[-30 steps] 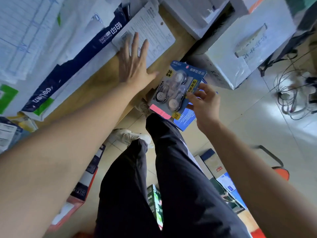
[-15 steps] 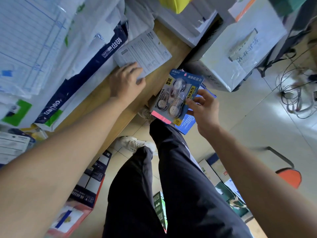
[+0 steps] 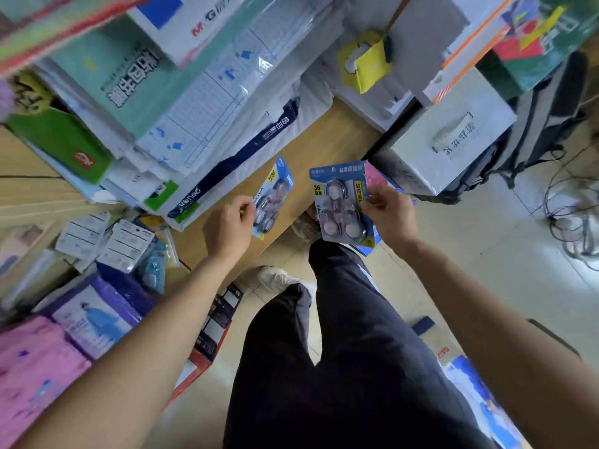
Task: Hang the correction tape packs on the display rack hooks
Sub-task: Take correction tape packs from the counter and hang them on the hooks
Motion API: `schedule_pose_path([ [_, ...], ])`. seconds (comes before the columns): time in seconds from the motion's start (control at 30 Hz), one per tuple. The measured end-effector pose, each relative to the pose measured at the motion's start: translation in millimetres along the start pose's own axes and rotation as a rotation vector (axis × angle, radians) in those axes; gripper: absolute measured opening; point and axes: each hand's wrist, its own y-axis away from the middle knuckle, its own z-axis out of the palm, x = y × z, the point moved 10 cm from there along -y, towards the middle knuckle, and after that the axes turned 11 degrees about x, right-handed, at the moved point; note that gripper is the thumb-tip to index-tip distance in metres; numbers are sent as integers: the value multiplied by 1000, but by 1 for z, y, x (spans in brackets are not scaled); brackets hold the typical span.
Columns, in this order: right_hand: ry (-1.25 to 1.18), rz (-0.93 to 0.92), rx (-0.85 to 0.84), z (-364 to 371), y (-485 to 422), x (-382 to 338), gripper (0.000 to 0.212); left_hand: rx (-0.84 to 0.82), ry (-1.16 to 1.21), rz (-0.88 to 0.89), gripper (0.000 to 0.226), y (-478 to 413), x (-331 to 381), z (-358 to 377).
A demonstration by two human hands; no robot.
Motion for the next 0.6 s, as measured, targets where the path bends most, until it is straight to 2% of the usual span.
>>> schedule_pose_path([
  [0.1,100,-166,-79,-6,17,-50,9,73,16,-91,15,32,-5,-61],
  [0.2,171,-373,-132,-12,38,-112,12,200,52,-136,15,60,-3,-128],
  [0.3,192,-571,-178,-15,64,-177,13,324,77,-119,16,80,4,-190],
  [0.47,184,-779,-214,-19,108,-265,10,566,104,-55,15,104,12,-288],
  [0.6,139,-950,-190,-39,152,-331,7,699,189,-3,29,123,16,-358],
])
